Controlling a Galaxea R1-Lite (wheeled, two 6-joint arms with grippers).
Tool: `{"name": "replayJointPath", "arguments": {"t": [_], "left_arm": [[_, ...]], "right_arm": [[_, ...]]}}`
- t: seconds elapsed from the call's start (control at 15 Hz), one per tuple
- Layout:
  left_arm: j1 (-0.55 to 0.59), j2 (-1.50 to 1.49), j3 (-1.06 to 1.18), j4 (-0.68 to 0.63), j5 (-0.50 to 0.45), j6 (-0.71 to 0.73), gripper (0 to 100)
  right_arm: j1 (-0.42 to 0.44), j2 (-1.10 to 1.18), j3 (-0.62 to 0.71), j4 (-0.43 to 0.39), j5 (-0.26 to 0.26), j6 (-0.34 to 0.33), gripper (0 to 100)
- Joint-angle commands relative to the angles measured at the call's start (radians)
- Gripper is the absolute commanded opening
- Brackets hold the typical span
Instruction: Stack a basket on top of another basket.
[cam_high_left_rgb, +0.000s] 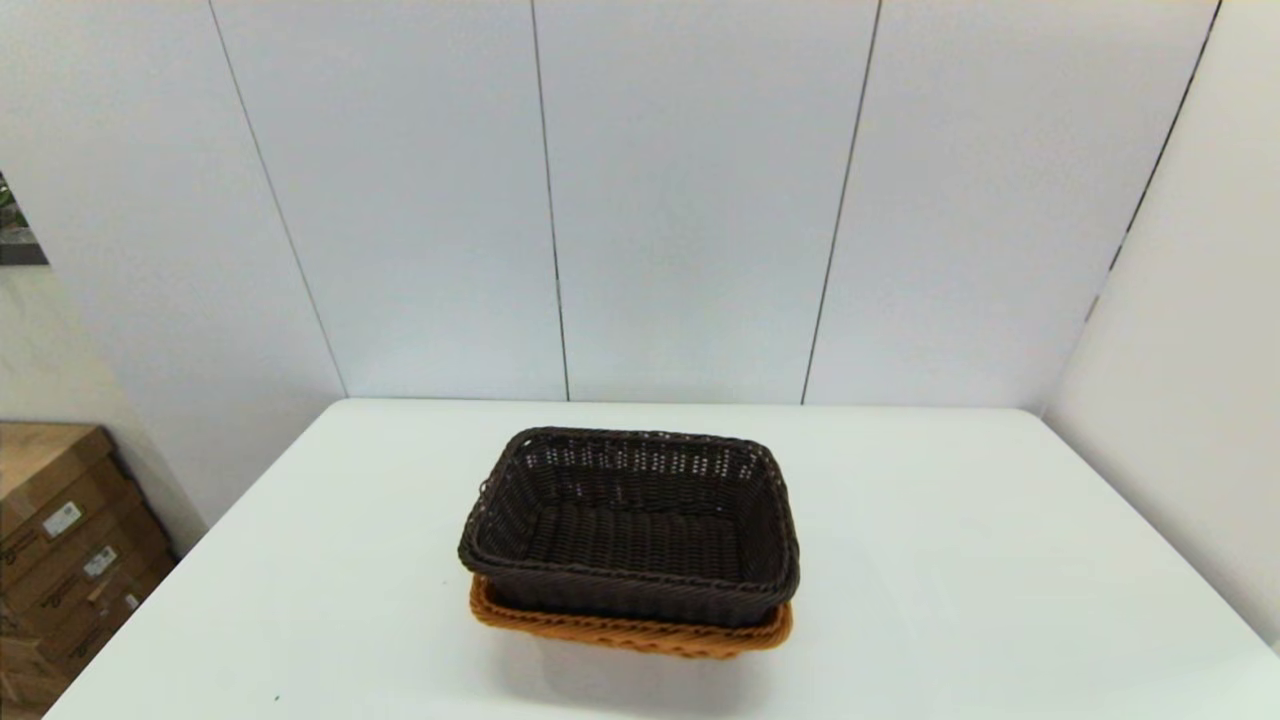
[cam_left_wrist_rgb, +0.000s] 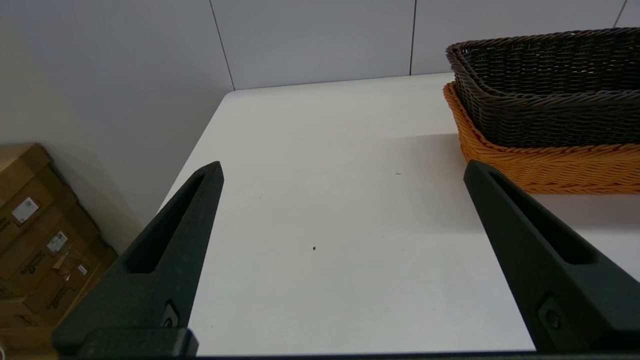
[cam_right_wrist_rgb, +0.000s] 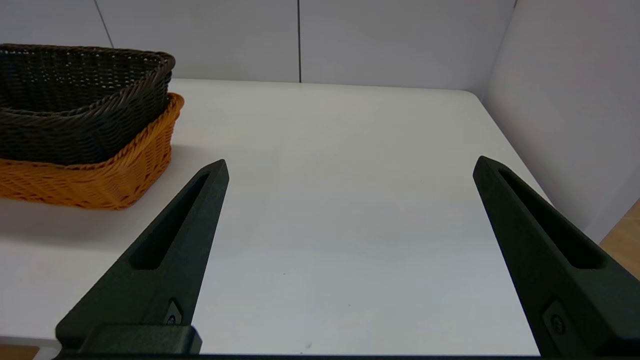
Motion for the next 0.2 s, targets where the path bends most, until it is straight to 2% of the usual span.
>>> {"name": "replayJointPath", "arguments": {"t": [0.07, 0.2], "left_arm": [[0.001, 0.000, 0.002, 0.001, 0.000, 0.001, 100], [0.001, 0.000, 0.002, 0.001, 0.000, 0.001, 100]], "right_arm": [[0.000, 0.000, 0.000, 0.001, 0.001, -0.002, 100], [0.000, 0.000, 0.000, 0.001, 0.001, -0.002, 100]]}}
